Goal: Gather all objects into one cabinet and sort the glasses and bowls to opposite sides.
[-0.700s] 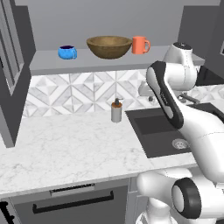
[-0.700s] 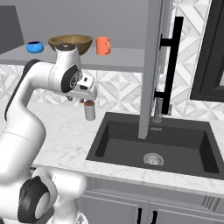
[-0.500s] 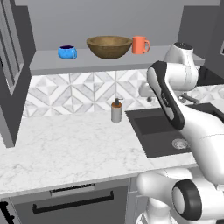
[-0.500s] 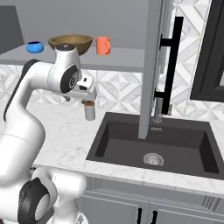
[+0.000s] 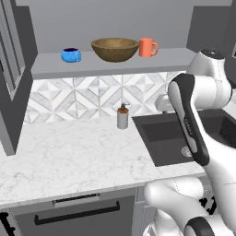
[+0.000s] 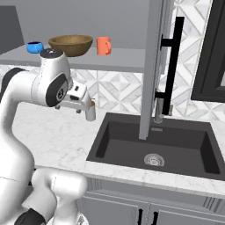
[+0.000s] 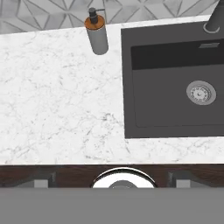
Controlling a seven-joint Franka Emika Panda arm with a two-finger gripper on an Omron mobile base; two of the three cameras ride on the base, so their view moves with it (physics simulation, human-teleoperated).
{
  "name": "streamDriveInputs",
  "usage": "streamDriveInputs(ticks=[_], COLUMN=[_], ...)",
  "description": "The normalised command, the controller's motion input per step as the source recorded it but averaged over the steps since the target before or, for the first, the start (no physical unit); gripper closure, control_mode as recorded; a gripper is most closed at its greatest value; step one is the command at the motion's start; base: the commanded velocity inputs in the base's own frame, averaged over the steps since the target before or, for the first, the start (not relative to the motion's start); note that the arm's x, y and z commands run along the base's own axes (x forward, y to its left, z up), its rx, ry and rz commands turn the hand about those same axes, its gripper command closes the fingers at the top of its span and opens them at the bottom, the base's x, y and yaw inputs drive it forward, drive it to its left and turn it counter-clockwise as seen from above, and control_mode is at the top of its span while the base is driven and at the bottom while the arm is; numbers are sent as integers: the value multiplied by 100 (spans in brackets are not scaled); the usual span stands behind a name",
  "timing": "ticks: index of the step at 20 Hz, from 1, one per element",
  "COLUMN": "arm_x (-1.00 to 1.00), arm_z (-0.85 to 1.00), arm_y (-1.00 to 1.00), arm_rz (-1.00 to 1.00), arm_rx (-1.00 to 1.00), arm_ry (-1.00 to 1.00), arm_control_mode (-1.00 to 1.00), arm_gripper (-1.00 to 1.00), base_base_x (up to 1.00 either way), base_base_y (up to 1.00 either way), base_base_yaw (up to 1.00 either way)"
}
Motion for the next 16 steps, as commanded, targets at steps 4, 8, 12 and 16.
streamDriveInputs(ticks=[4, 8, 12, 16], arm_x=[-81, -61, -25, -11], arm_z=[26, 29, 41, 38], arm_y=[2, 8, 0, 0], arm_rz=[-11, -15, -11, -1], arm_rx=[-1, -2, 0, -4], arm_ry=[-5, -1, 0, 0], arm_control_mode=[-100, -100, -100, -100], arm_gripper=[-100, -100, -100, -100], base_base_x=[0, 0, 0, 0], base_base_y=[0, 0, 0, 0], base_base_yaw=[0, 0, 0, 0])
